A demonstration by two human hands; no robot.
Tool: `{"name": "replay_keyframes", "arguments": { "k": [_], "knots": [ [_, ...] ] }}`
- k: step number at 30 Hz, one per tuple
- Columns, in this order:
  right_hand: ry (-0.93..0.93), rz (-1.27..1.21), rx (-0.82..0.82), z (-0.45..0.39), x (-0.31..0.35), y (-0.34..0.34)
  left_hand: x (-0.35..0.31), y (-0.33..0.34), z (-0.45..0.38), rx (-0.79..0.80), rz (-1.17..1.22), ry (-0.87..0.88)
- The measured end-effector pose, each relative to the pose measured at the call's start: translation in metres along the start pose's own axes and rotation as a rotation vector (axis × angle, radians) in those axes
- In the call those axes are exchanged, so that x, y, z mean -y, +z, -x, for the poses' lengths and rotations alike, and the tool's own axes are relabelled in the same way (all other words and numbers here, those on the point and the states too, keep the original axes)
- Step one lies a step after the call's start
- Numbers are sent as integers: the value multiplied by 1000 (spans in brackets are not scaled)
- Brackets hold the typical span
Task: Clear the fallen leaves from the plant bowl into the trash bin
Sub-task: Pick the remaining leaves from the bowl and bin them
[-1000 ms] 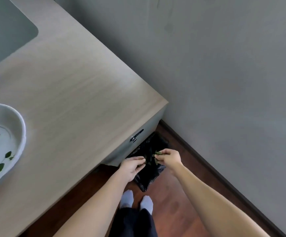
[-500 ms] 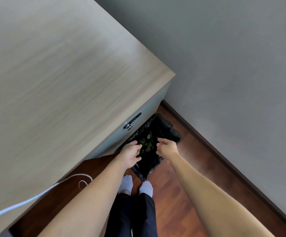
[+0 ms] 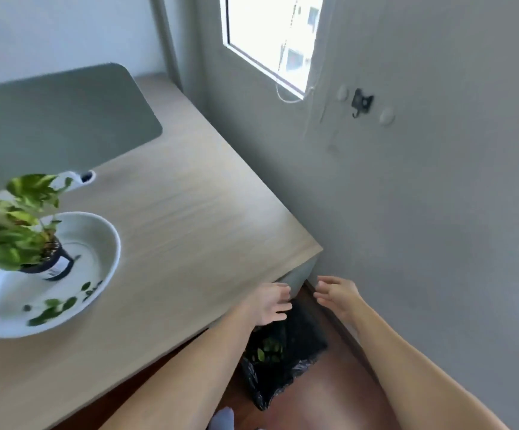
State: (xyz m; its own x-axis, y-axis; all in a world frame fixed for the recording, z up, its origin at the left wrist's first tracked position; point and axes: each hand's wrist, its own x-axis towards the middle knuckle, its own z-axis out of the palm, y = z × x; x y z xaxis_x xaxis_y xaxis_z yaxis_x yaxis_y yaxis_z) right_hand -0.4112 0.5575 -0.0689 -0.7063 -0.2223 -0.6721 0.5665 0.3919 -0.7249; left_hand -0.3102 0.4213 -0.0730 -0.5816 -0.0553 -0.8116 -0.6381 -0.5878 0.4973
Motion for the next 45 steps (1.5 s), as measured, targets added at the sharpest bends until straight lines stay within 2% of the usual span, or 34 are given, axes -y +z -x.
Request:
{"name": "replay_keyframes", "arguments": {
  "k": [5, 11, 14, 17, 21, 24, 28, 32, 37, 42, 45],
  "knots": [
    [-135, 64, 94, 23, 66, 31, -41, -39, 70, -14, 5, 173],
    [-186, 173, 347, 48, 91, 138, -30, -153, 134, -256, 74, 243],
    [-214, 269, 426, 58, 90, 197, -18, -220, 157, -381, 187, 262],
    [-233, 358, 482, 66, 87, 258, -7, -286, 178, -554, 197, 314],
    [-281, 471, 484, 69, 78, 335, 2, -370, 191, -843, 62, 339],
    [-352, 549, 452, 73, 72, 383, 0, -413, 191, -973, -200, 330],
    [-487, 689, 359, 85, 64, 432, 0, -439, 181, -908, -543, 311],
    [-603, 837, 339, 87, 58, 467, 3, -450, 162, -847, -838, 352],
    [-683, 1005, 381, 72, 55, 501, 5, -453, 152, -859, -946, 445],
    [-784, 1140, 440, 57, 51, 532, 16, -464, 160, -818, -1057, 347],
    [-841, 1171, 463, 52, 51, 534, 16, -469, 168, -862, -1126, 331]
  ]
}}
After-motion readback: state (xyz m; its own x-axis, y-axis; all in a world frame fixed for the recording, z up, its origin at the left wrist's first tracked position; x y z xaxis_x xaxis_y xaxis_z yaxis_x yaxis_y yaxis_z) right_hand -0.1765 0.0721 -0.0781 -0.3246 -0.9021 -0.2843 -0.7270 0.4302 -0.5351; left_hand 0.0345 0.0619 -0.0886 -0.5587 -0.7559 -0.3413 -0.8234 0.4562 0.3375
